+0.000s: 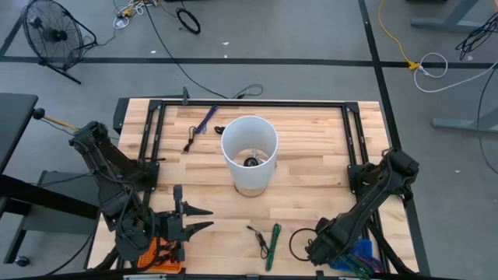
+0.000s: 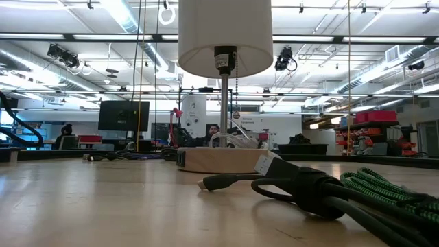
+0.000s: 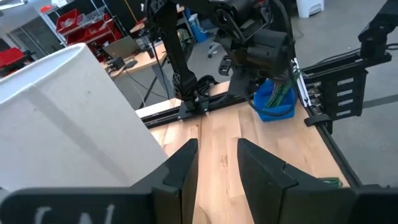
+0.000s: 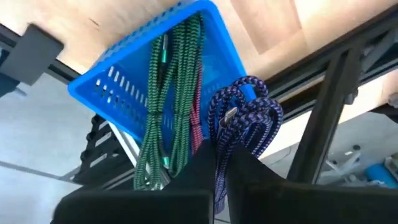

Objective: Pick & Place USB Port
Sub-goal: Put the black and violet charger cable into the blue bin

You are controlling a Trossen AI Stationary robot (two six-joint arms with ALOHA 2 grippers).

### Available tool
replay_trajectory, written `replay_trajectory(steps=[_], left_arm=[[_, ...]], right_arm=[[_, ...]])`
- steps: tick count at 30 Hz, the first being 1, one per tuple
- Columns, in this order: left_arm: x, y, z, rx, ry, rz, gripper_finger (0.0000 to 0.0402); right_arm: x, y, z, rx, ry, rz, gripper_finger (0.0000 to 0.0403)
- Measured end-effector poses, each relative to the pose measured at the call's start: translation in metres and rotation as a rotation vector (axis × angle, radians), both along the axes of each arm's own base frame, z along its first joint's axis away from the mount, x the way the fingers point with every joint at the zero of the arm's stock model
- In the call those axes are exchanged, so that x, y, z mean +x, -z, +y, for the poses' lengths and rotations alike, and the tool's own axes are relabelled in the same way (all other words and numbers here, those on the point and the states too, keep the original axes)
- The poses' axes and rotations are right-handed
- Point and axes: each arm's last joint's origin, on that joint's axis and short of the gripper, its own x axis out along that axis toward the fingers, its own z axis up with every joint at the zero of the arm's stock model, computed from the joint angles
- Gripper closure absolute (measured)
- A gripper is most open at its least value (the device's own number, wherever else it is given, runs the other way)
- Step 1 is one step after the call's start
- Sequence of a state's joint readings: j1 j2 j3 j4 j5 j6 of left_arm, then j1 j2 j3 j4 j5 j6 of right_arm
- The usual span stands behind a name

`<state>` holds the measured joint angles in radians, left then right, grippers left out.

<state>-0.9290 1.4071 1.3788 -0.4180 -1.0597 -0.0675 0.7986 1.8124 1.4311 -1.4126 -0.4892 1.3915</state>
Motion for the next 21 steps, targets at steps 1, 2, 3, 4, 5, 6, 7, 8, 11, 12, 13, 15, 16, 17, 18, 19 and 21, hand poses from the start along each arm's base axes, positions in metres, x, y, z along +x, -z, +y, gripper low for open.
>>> replay_trajectory(steps=[1,2,3,4,5,6,7,8,11,12,13,15,16,17,18,19,21], left_arm=[[0.0,0.0,0.0,0.001,-0.001,0.002,0.0285],[0.0,0.001,0.0,0.001,-0.002,0.004,0.0285],[0.0,0.001,0.0,0.001,-0.002,0.005,0.0285],[0.0,0.001,0.0,0.0,0.001,0.006,0.0285],[0.0,0.001,0.0,0.0,0.006,0.009,0.0285],[0.0,0.001,0.0,0.0,0.009,0.011,0.0285],[0.0,0.001,0.0,-0.002,0.013,0.013,0.0285],[0.0,0.001,0.0,-0.002,0.015,0.013,0.0285],[0.0,0.001,0.0,-0.007,0.027,0.018,0.0285],[0.0,0.001,-0.001,-0.013,0.029,0.018,0.0285],[0.0,0.001,-0.001,-0.02,0.028,0.017,0.0285],[0.0,0.001,-0.001,-0.024,0.027,0.017,0.0285],[0.0,0.001,-0.001,-0.023,0.027,0.017,0.0285],[0.0,0.002,0.0,-0.023,0.026,0.018,0.0285],[0.0,0.002,0.0,-0.023,0.026,0.018,0.0285],[0.0,0.002,0.0,-0.023,0.026,0.018,0.0285],[0.0,0.002,-0.001,-0.023,0.027,0.018,0.0285]], right_arm=[[0.001,0.002,0.001,0.005,-0.007,-0.002,0.0398],[0.002,0.004,0.002,0.008,-0.015,-0.002,0.0398],[0.003,0.007,0.003,0.011,-0.02,0.006,0.0398],[0.004,0.01,0.004,0.02,-0.028,0.019,0.0398],[0.004,0.012,0.006,0.029,-0.033,0.031,0.0398],[0.005,0.015,0.006,0.033,-0.041,0.037,0.0398],[0.005,0.017,0.007,0.036,-0.048,0.044,0.0398],[0.006,0.02,0.008,0.047,-0.058,0.047,0.0398],[0.009,0.028,0.012,0.07,-0.072,0.073,0.0398],[0.01,0.03,0.013,0.082,-0.077,0.076,0.0398],[0.011,0.033,0.014,0.093,-0.086,0.071,0.0398],[0.013,0.038,0.017,0.107,-0.099,0.069,0.0398],[0.014,0.04,0.017,0.113,-0.108,0.066,0.0398],[0.014,0.041,0.018,0.119,-0.113,0.062,0.0398],[0.015,0.042,0.019,0.123,-0.118,0.059,0.0398],[0.015,0.042,0.019,0.122,-0.118,0.061,0.0398],[0.015,0.043,0.018,0.102,-0.11,0.058,0.0393]])
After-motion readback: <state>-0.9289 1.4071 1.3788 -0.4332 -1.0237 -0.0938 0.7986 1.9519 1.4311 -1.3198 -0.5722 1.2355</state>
